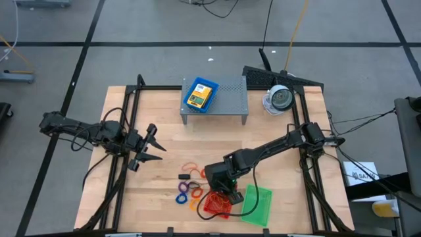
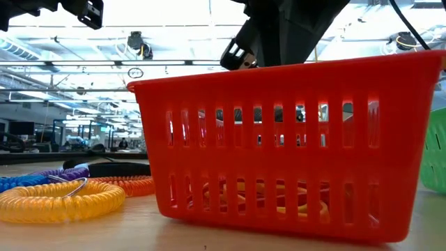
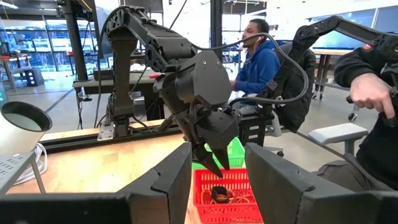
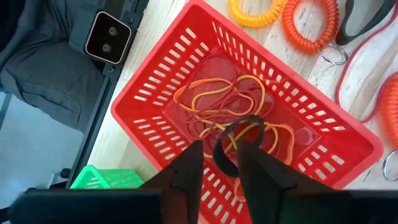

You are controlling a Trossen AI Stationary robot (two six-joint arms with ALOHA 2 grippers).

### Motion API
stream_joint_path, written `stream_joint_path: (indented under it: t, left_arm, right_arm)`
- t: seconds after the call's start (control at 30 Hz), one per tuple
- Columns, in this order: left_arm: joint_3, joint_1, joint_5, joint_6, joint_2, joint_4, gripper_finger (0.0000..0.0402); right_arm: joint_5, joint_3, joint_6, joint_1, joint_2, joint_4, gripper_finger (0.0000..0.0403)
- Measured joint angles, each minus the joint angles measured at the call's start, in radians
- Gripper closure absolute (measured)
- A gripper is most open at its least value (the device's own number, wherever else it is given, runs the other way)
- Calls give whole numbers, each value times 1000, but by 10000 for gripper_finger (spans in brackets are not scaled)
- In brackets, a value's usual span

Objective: Pick & Place Office Desk Supplies
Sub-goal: Put the black rubber band into the red bin

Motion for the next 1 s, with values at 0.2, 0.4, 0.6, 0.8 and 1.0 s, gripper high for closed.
stream_joint_path:
  t: [0.2, 0.4, 0.6, 0.8, 1.0]
  left_arm:
    - [0, 0, 0, 0, 0, 0, 245]
    - [0, 0, 0, 0, 0, 0, 245]
    - [0, 0, 0, 0, 0, 0, 245]
    - [0, 0, 0, 0, 0, 0, 245]
    - [0, 0, 0, 0, 0, 0, 245]
  right_arm:
    - [4, 0, 0, -8, 0, 22, 286]
    - [7, 0, -33, -23, 0, 95, 280]
    - [49, 24, -143, -33, 0, 196, 283]
    - [161, 65, -245, -50, -2, 292, 284]
    - [162, 66, -240, -94, -1, 401, 289]
